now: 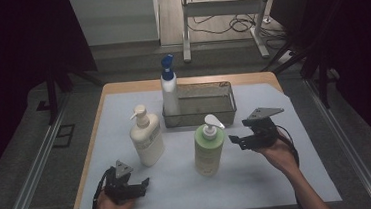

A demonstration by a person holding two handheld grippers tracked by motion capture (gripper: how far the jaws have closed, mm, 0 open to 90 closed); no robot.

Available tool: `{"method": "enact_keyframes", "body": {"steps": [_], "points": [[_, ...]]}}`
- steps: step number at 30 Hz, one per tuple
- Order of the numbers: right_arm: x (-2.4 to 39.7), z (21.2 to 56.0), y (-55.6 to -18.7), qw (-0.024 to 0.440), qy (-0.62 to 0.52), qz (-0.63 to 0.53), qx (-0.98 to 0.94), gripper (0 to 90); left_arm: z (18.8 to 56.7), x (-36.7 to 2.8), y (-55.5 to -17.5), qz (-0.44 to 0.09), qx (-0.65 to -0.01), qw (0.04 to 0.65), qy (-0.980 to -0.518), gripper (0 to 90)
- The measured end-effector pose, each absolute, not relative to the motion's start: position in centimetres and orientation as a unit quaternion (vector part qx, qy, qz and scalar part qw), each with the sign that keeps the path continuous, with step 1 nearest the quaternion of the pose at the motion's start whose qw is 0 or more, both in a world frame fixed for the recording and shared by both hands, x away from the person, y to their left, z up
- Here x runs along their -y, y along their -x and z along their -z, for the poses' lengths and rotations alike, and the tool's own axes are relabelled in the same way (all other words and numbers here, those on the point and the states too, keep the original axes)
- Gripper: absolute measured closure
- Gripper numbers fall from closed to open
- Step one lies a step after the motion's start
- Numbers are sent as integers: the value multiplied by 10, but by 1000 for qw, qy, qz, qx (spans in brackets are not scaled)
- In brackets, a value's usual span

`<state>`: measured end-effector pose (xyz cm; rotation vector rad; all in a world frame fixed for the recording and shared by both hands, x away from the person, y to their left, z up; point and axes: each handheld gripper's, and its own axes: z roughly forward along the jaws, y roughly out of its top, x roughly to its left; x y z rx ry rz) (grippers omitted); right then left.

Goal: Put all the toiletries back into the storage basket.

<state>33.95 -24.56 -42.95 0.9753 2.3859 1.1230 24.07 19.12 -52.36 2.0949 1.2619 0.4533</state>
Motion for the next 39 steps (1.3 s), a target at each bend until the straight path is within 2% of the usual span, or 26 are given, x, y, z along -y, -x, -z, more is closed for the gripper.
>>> {"method": "enact_keyframes", "body": {"steps": [10,17,21,30,39], "points": [[252,435,-317,153,-335,-403,-838,191,524,-191,-241,-173,-479,321,-798,119],[250,441,-302,138,-324,-413,-840,144,524,-191,-241,-173,-482,322,-796,119],[243,441,-293,127,-309,-420,-844,128,524,-191,-240,-173,-482,323,-796,119],[221,439,-286,117,-284,-421,-853,2,524,-191,-240,-173,-482,322,-796,119],[197,438,-288,116,-268,-421,-858,0,524,-191,-241,-174,-481,322,-797,119]]}}
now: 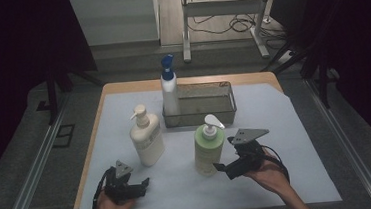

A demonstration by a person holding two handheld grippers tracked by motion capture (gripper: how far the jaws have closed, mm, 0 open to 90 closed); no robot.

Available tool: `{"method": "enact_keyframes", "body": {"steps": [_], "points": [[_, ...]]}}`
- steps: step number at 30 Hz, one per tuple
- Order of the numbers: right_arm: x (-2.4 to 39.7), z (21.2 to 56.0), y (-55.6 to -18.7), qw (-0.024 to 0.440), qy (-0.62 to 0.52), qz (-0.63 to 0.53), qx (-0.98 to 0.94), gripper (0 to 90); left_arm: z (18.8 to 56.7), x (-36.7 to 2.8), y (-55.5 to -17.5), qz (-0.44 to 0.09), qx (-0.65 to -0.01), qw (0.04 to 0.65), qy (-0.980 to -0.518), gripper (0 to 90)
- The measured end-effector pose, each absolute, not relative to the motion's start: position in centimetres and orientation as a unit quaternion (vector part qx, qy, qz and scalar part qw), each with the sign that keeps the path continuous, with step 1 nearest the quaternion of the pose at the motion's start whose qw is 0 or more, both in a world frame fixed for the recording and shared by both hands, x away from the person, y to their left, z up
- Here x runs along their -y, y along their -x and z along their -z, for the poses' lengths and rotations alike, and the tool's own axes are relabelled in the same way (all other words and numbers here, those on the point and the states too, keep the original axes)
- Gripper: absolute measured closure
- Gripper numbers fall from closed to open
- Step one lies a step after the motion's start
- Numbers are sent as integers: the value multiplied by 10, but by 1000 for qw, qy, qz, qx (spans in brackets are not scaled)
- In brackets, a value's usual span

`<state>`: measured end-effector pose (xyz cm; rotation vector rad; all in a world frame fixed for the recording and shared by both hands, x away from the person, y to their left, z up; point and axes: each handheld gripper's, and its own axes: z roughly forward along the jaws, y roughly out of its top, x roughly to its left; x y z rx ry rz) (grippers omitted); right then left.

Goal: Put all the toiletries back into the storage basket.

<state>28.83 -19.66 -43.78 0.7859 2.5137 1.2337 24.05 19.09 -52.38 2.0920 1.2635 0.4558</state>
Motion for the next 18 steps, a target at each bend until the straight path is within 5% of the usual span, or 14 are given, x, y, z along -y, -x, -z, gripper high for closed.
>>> {"method": "enact_keyframes", "body": {"steps": [18], "points": [[170,442,-296,135,-261,-418,-860,26,524,-191,-241,-174,-480,322,-797,119]]}}
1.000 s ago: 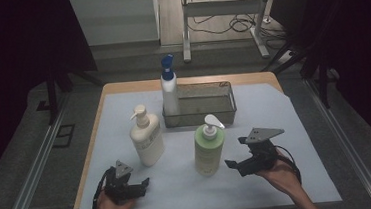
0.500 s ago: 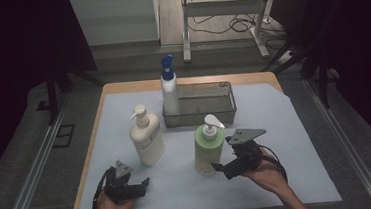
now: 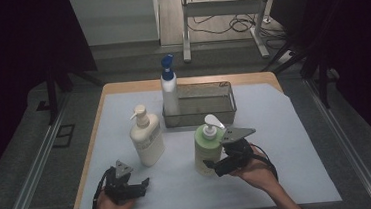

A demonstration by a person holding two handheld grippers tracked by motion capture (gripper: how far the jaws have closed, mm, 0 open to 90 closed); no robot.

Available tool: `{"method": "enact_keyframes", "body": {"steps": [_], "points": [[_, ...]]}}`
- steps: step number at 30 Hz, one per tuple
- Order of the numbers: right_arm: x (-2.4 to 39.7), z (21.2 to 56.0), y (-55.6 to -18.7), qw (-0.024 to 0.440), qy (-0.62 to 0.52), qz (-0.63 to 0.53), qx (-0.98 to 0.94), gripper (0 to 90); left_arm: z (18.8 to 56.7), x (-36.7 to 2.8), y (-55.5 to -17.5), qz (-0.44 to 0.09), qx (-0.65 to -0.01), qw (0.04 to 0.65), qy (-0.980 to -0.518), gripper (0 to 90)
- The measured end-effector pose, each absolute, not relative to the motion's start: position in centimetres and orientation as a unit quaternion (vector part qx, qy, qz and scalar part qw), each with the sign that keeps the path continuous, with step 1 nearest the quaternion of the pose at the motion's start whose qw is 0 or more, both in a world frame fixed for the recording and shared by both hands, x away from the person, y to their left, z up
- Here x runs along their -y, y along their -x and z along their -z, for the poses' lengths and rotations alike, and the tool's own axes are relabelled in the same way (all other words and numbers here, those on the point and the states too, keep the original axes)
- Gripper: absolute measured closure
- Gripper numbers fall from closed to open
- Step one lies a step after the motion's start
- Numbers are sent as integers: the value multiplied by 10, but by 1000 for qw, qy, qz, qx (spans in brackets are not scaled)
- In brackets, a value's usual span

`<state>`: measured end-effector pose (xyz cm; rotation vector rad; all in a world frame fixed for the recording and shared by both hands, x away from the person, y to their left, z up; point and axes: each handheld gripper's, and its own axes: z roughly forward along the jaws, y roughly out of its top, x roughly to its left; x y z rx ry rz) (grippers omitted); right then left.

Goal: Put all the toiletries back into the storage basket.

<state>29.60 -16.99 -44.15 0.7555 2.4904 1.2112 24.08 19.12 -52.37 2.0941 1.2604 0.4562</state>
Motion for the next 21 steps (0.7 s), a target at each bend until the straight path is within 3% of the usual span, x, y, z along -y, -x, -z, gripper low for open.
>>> {"method": "enact_keyframes", "body": {"steps": [8,21], "points": [[162,444,-297,136,-257,-427,-856,93,524,-191,-241,-173,-480,322,-797,119],[157,442,-296,143,-270,-417,-856,117,524,-191,-241,-173,-480,323,-797,119]]}}
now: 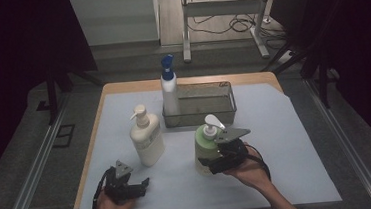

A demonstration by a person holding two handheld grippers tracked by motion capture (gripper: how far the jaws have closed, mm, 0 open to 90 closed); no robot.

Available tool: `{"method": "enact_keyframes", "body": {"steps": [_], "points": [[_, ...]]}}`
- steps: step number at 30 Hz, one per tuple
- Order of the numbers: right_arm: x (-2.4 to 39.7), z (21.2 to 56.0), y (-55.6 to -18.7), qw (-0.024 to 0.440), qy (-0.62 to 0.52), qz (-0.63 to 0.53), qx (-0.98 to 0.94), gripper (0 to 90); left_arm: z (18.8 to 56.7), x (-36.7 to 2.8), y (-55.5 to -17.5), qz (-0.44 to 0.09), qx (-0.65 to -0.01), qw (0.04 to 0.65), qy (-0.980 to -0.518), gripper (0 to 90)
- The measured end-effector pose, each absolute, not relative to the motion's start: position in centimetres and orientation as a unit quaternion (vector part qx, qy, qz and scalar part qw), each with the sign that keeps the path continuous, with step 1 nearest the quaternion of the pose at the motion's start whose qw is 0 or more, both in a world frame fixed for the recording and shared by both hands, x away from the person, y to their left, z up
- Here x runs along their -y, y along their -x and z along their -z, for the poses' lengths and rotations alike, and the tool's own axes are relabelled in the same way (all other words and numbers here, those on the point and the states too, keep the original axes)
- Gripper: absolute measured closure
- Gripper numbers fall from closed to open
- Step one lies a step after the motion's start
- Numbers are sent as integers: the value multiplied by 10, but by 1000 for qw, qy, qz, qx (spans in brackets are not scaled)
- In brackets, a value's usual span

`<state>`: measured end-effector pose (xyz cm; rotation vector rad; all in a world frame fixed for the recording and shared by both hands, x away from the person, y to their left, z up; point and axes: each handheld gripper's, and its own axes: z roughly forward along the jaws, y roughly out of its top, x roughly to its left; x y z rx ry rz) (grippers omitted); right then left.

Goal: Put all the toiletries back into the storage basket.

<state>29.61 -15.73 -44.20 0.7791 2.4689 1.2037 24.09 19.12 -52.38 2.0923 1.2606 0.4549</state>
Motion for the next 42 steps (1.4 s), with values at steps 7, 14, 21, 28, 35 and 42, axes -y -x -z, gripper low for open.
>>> {"method": "enact_keyframes", "body": {"steps": [7,14,21,28,35,42], "points": [[156,439,-296,140,-278,-404,-860,121,524,-191,-241,-173,-480,323,-797,119],[159,424,-297,139,-281,-406,-858,121,524,-191,-241,-173,-480,322,-797,119],[161,408,-300,151,-281,-406,-856,121,524,-191,-241,-173,-480,322,-797,119],[159,395,-307,158,-280,-406,-855,121,524,-191,-241,-173,-480,322,-797,119],[153,386,-317,167,-282,-404,-854,121,524,-191,-241,-173,-480,322,-797,118],[150,376,-329,173,-287,-404,-851,121,524,-191,-241,-173,-480,322,-797,119]]}}
